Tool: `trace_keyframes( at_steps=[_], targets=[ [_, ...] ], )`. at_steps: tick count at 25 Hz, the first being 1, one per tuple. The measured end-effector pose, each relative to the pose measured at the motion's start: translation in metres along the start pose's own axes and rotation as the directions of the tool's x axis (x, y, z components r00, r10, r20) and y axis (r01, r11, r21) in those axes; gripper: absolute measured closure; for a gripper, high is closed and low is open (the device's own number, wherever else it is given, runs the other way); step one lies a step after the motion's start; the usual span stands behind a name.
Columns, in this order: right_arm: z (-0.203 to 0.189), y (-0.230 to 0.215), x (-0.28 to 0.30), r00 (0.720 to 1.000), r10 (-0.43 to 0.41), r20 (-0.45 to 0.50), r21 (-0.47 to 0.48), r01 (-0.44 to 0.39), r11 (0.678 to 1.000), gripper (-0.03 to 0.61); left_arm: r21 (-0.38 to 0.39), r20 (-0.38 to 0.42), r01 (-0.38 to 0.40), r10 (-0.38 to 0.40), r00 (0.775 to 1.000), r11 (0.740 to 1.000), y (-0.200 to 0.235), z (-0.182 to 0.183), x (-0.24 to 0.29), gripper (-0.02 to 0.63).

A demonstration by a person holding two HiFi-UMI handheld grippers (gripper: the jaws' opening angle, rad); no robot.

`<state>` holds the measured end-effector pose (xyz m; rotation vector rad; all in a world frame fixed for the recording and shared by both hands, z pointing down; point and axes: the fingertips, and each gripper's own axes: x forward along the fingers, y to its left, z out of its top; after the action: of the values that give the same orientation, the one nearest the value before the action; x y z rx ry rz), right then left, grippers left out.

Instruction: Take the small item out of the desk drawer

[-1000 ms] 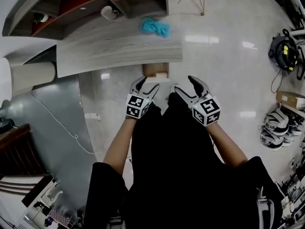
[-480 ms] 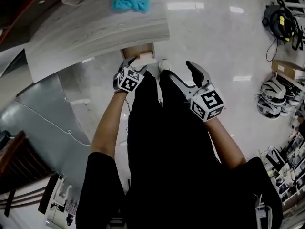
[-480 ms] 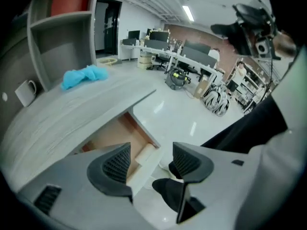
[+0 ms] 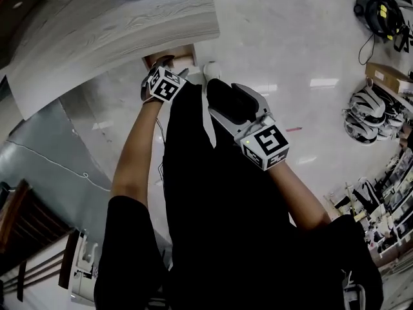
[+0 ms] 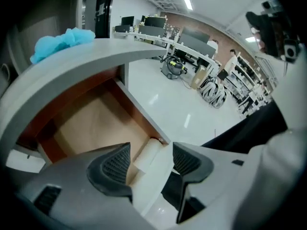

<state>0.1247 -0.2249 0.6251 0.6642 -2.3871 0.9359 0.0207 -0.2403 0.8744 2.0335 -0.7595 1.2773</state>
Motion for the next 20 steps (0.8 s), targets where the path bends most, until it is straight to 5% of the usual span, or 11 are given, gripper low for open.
trace_keyframes(
  at_steps=[8, 20],
  targets=[
    [-0.012, -0.032, 0.009, 0.999, -0.035, 0.025, 0.096, 0.033, 0.995, 0.262, -0.045, -0.011, 0.063, -0.063, 0.998, 0.997, -0.007, -0.005, 0.044, 0.359],
    [-0.041, -0.044, 0.021, 0.999, -0.052, -0.004, 0.152, 0.052, 0.987, 0.259, 0.061, -0.096, 0.102, -0.095, 0.991, 0.993, 0.004, -0.006, 0.081, 0.359]
  ],
)
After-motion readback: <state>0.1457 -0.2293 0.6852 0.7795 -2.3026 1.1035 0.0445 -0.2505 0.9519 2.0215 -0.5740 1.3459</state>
